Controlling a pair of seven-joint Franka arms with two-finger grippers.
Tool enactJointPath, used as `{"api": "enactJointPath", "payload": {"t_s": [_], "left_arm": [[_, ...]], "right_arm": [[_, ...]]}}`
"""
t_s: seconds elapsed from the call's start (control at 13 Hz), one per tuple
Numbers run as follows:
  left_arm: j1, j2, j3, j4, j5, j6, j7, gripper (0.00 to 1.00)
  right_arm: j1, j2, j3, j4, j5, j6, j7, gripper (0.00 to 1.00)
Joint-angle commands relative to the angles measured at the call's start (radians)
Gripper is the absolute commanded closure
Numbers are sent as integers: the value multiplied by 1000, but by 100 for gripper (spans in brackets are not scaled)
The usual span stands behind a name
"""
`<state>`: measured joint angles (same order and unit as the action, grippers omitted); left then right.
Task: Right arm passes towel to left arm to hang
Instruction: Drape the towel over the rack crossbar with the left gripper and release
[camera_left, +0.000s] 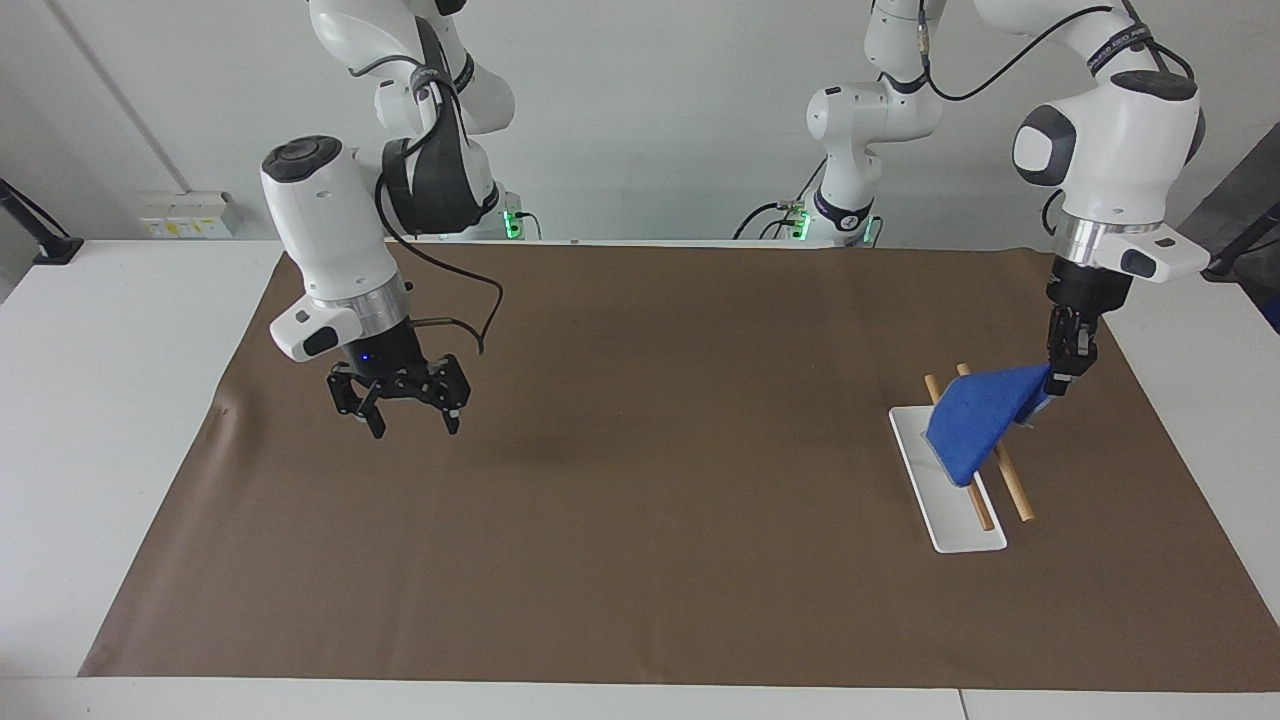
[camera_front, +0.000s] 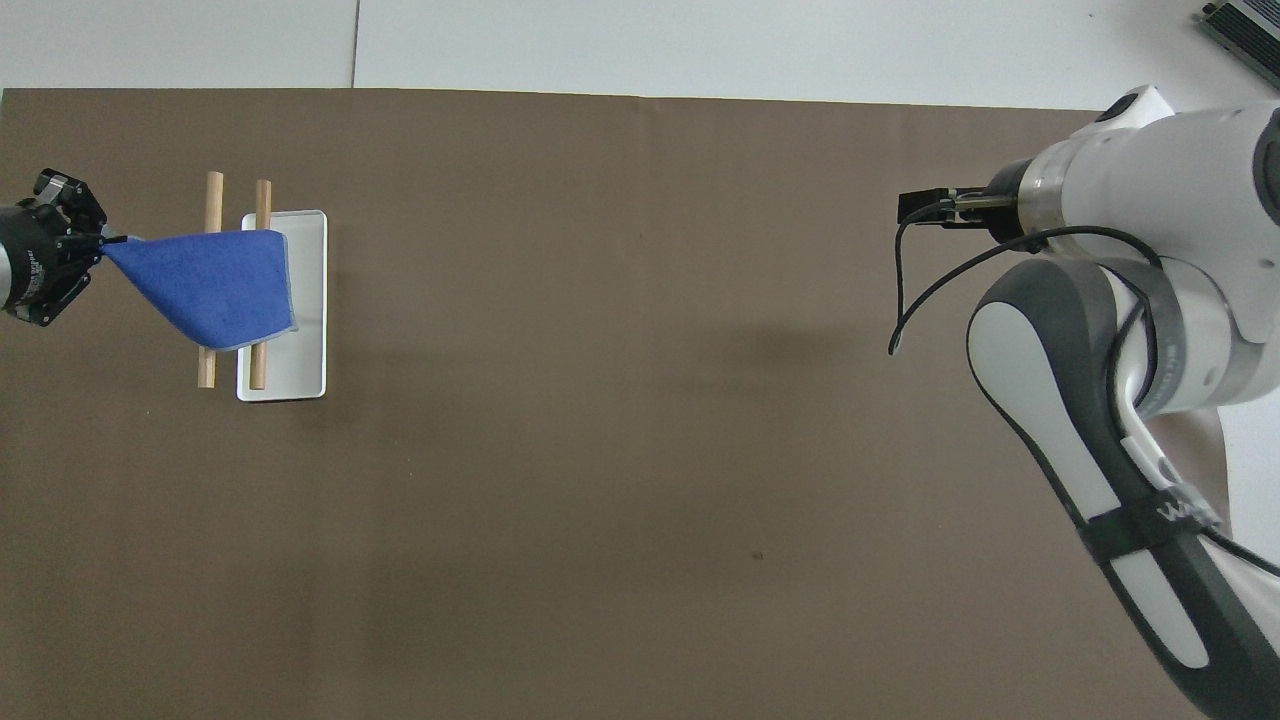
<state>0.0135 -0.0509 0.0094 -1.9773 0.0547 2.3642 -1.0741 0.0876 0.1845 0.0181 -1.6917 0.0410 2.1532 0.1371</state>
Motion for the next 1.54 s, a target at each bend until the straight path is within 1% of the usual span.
{"api": "enactJointPath", "payload": {"t_s": [0.0, 0.31, 0.38, 0.54, 0.69, 0.77, 0.92, 1.08, 1.46], "left_arm": [[0, 17, 18, 12, 14, 27, 135, 100], [2, 74, 18, 23, 14, 73, 161, 100], [2, 86, 18, 25, 14, 85, 163, 100], [5, 111, 18, 31, 14, 96, 228, 100], [5, 141, 40, 61, 14, 96, 267, 100], [5, 157, 40, 74, 14, 98, 276, 100], [6, 183, 41, 74, 14, 125, 311, 100], [14, 186, 46, 71, 14, 136, 328, 100], [11, 201, 44, 49, 14, 177, 332, 100]], "right_arm": [[-18, -58, 0, 30, -33, -133, 65, 0], [-72, -135, -4, 49, -33, -269, 64, 0], [-68, -154, -26, 52, -32, -300, 62, 0], [-36, -175, -72, 57, -13, -378, 73, 0], [-28, -184, -104, 66, -15, -447, 76, 0], [-35, -203, -122, 63, -21, -457, 72, 0], [-40, -212, -127, 43, -24, -463, 68, 0], [-43, -201, -128, 60, -33, -473, 47, 0], [-42, -214, -125, 38, -21, -480, 44, 0]]}}
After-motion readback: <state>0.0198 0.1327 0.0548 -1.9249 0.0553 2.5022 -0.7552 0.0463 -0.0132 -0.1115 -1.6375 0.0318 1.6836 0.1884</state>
